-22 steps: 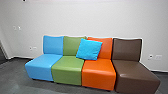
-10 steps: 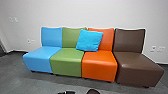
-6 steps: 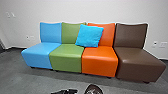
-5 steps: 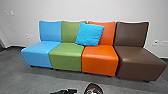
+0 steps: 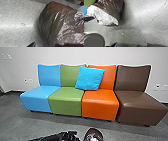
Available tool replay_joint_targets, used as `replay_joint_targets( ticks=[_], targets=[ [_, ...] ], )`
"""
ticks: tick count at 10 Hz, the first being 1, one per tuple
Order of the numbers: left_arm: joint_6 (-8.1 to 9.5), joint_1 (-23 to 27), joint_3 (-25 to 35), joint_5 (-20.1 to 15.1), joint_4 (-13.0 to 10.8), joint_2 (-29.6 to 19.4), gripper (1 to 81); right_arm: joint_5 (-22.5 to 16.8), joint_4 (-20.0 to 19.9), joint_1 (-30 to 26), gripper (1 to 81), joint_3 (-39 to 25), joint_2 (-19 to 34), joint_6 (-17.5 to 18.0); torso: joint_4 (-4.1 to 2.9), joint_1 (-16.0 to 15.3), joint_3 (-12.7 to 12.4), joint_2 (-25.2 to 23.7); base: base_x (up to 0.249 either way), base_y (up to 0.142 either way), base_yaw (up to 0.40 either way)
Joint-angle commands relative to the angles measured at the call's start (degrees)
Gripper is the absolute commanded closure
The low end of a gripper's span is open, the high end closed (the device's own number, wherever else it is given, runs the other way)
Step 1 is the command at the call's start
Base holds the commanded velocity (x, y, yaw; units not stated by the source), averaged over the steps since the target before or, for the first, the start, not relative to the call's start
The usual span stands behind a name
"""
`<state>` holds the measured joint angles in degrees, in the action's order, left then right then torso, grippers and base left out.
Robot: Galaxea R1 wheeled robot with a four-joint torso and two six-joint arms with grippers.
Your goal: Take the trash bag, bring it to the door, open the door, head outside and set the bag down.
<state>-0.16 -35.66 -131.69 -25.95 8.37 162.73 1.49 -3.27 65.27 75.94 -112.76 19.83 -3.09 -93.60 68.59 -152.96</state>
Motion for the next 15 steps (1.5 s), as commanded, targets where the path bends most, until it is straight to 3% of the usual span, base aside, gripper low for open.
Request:
replay_joint_targets(
  ticks=[1, 3, 10, 11, 15],
  targets=[
    [-0.28, 9.5, -2.7, -2.3, 0.9, 1.5, 1.0, -2.2, -0.8, -4.0, 1.0, -1.4, 3.0, 0.2, 0.00, 0.0, 0.0, 0.0, 0.000, 0.000, 0.000],
    [-0.28, 10.9, -4.3, -1.8, 0.9, 3.4, 1.0, -2.3, -0.8, -4.1, 1.0, -1.5, 2.6, 0.4, 0.00, 0.0, 0.0, 0.0, 0.000, 0.000, 0.000],
    [-0.20, 13.5, -4.0, -2.2, 1.0, 8.6, 1.0, -2.3, -0.7, -4.2, 1.0, -0.2, 1.9, 1.0, 0.00, 0.0, 11.3, 0.0, 0.000, 0.000, 0.000],
    [-0.28, 13.8, -3.8, -2.2, 1.0, 8.8, 1.0, -2.5, -0.7, -4.3, 1.0, 0.1, 1.8, 1.0, 0.00, 0.0, 8.6, 0.0, 0.000, 0.000, 0.000],
    [-0.28, 14.8, -4.4, -1.1, 0.9, 11.7, 1.0, -2.6, -0.7, -4.2, 1.0, 0.3, 1.5, 1.0, 0.00, -0.1, 10.1, 0.0, 0.000, 0.000, 0.000]
  ],
)
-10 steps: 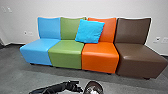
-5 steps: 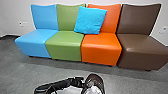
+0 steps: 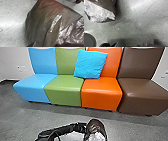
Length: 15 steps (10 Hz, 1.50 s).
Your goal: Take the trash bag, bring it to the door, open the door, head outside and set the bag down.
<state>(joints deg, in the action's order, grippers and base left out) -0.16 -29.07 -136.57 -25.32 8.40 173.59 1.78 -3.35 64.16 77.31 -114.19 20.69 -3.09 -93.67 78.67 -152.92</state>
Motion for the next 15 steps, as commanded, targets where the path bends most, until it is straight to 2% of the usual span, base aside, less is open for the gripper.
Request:
replay_joint_targets(
  ticks=[1, 6, 8, 11, 12, 13, 15],
  targets=[
    [-0.28, 8.2, 0.5, -1.7, 0.8, 1.4, 1.0, -2.9, -0.6, -3.1, 1.0, -1.1, 2.9, 0.1, 0.00, 0.0, 0.0, 0.0, 0.000, 0.000, 0.000],
    [-0.37, 6.1, -0.3, -0.9, 0.7, 3.3, 1.0, -2.9, -0.6, -3.1, 1.0, -1.2, 2.5, 0.5, 0.00, 0.0, 0.0, 0.0, 0.000, 0.000, 0.000],
    [-0.37, 5.5, -0.3, -0.9, 0.7, 3.8, 1.0, -2.9, -0.6, -3.0, 1.0, -1.5, 2.5, 0.4, 0.00, 0.0, 3.9, 0.0, 0.000, 0.000, 0.000],
    [-0.45, 4.8, -0.3, -0.3, 0.5, 3.9, 1.0, -2.9, -0.6, -3.1, 1.0, -1.9, 2.5, 0.4, 0.00, 0.0, 7.8, 0.0, 0.000, 0.000, 0.000],
    [-0.46, 4.1, -0.8, 0.9, 0.3, 4.0, 1.0, -2.9, -0.6, -3.1, 1.0, -2.0, 2.5, 0.4, 0.00, 0.0, 8.7, 0.0, 0.000, 0.000, 0.000],
    [-0.54, 3.5, -1.8, 1.1, 0.2, 4.3, 1.0, -2.9, -0.6, -3.1, 1.0, -2.0, 2.5, 0.4, 0.00, 0.0, 6.5, 0.0, 0.000, 0.000, 0.000],
    [-0.72, 3.5, -3.5, 1.4, 0.2, 5.0, 1.0, -2.9, -0.6, -3.2, 1.0, -2.0, 2.6, 0.4, 0.00, 0.0, 7.8, 0.1, 0.000, 0.000, 0.000]
  ],
)
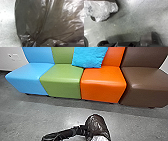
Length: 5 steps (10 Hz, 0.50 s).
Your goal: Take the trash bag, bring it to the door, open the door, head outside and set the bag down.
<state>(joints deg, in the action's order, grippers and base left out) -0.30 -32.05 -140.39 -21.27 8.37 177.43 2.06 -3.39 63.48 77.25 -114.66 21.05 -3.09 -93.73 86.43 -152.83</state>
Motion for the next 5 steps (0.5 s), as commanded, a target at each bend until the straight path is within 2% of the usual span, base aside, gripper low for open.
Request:
replay_joint_targets(
  ticks=[1, 4, 5],
  targets=[
    [-0.75, 6.4, -0.9, -1.8, 0.1, 1.7, 1.0, -3.2, -0.6, -2.4, 1.0, -1.9, 3.1, 0.0, 0.00, 0.0, 0.0, 0.0, 0.000, 0.000, 0.000],
    [-1.01, 5.1, -4.7, 0.4, -1.6, 2.9, 1.0, -3.2, -0.7, -2.4, 1.0, -2.3, 3.4, 0.0, 0.00, 0.0, -0.1, 0.0, 0.000, 0.000, 0.000],
    [-1.01, 5.1, -4.7, 0.4, -1.6, 2.8, 1.0, -3.2, -0.6, -2.5, 1.0, -2.2, 3.4, 0.2, -0.02, 0.0, 2.6, 0.0, 0.000, 0.000, 0.000]
  ],
)
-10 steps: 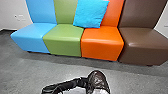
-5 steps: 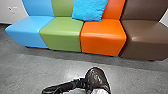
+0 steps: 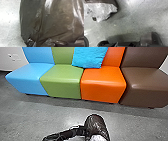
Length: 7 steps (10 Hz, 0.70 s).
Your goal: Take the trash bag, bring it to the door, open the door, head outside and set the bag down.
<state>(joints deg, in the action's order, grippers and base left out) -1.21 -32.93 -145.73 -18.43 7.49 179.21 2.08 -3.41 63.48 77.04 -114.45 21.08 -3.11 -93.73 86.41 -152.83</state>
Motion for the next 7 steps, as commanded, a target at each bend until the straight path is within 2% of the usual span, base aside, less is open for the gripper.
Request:
replay_joint_targets(
  ticks=[1, 2, 4, 6, 7],
  targets=[
    [-0.11, 6.0, 0.6, -2.3, -0.8, 1.1, 1.0, -3.2, -0.5, -2.4, 1.0, -1.8, 2.9, 0.3, 0.00, 0.0, 5.3, 0.0, 0.000, 0.000, 0.000],
    [-0.11, 6.0, 0.6, -2.2, -0.8, 1.1, 1.0, -3.2, -0.5, -2.4, 1.0, -1.7, 2.8, 0.3, 0.00, 0.0, 0.5, 0.0, 0.000, 0.000, 0.000],
    [-0.11, 6.0, 0.6, -2.2, -0.9, 1.2, 1.0, -3.2, -0.5, -2.4, 1.0, -1.8, 2.9, 0.3, 0.00, 0.0, 2.5, 0.0, 0.000, 0.000, 0.000],
    [-0.19, 5.9, 0.5, -2.2, -1.0, 0.8, 1.0, -3.2, -0.5, -2.3, 1.0, -2.0, 2.9, 0.3, 0.00, 0.0, 3.0, 0.0, 0.000, 0.000, 0.000],
    [-0.11, 5.9, 0.6, -2.3, -1.8, 0.7, 1.0, -3.2, -0.5, -2.3, 1.0, -1.9, 2.9, 0.3, 0.00, 0.0, 3.0, 0.0, 0.000, 0.000, 0.000]
  ],
)
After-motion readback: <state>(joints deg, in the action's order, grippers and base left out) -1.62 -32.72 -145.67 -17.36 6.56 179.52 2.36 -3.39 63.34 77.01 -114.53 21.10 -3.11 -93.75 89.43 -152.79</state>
